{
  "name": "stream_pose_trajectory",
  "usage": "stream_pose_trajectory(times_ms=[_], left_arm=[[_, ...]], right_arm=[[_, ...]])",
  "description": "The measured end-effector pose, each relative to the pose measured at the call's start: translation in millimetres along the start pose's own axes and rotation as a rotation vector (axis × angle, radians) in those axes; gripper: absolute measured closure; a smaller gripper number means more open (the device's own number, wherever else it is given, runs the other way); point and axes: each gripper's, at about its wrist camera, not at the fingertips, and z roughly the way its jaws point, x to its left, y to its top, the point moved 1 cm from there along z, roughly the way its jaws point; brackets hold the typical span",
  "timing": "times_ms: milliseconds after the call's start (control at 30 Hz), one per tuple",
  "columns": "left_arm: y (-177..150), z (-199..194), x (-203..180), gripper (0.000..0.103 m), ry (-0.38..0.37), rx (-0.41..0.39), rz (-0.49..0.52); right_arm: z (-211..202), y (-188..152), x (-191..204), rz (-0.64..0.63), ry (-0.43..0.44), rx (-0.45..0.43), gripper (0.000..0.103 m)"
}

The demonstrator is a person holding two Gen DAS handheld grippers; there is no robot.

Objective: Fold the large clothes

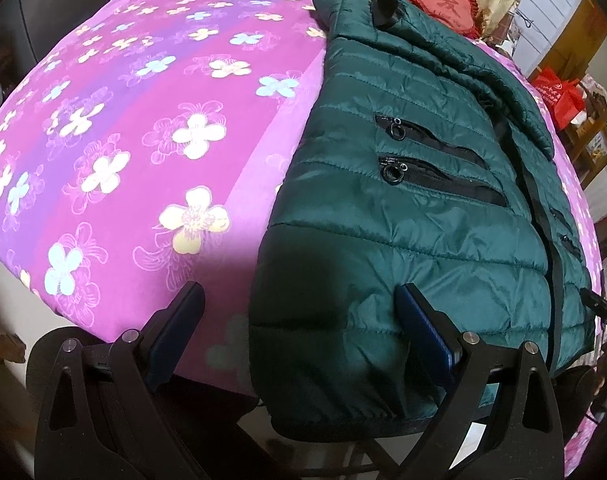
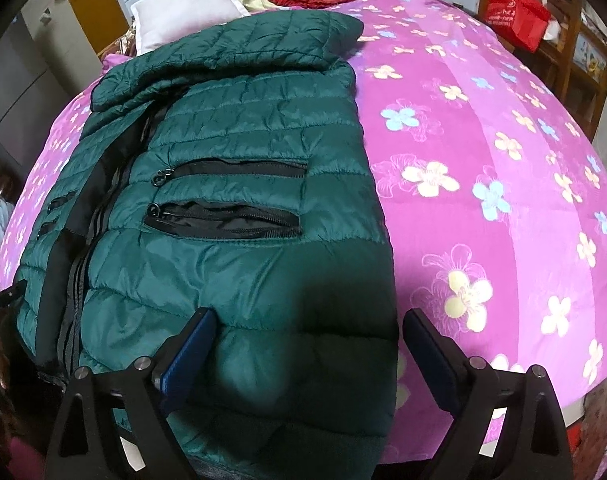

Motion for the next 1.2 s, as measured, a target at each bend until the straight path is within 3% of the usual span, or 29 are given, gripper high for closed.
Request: stream_pose_trajectory(times_ms=[433, 533, 667, 867, 1000, 1133, 1200], left_arm=[[0, 0, 3, 0.006, -0.011, 0.015, -0.011], [-4, 0, -3, 0.006, 0.009, 0.010, 0.011], [-5, 1, -9, 0.006, 0.014, 0.023, 0.023], [-5, 2, -11, 0.006, 0.022, 0.021, 0.022], [-6, 2, -11, 0.006, 0.026, 0.021, 0.023], [-5, 3, -14, 0.006, 0.030, 0.028, 0.022], [-5, 3, -13, 0.006, 0.028, 0.029, 0.021]], right_arm=[[9, -3, -16, 0.070, 0.077, 0.019, 0.005], [9, -5, -10, 0.038, 0.092, 0.019, 0.004], [6, -8, 0, 0.017, 0.194, 0.045, 0.004], [4, -13, 3, -0.025, 0.244, 0.042, 0.004], [-1, -14, 11, -0.050, 0.330, 0.036, 0.006], [4, -16, 15, -0.091, 0.291, 0.047, 0.008], [2, -16, 17, -0.096, 0.285, 0.049, 0.015]])
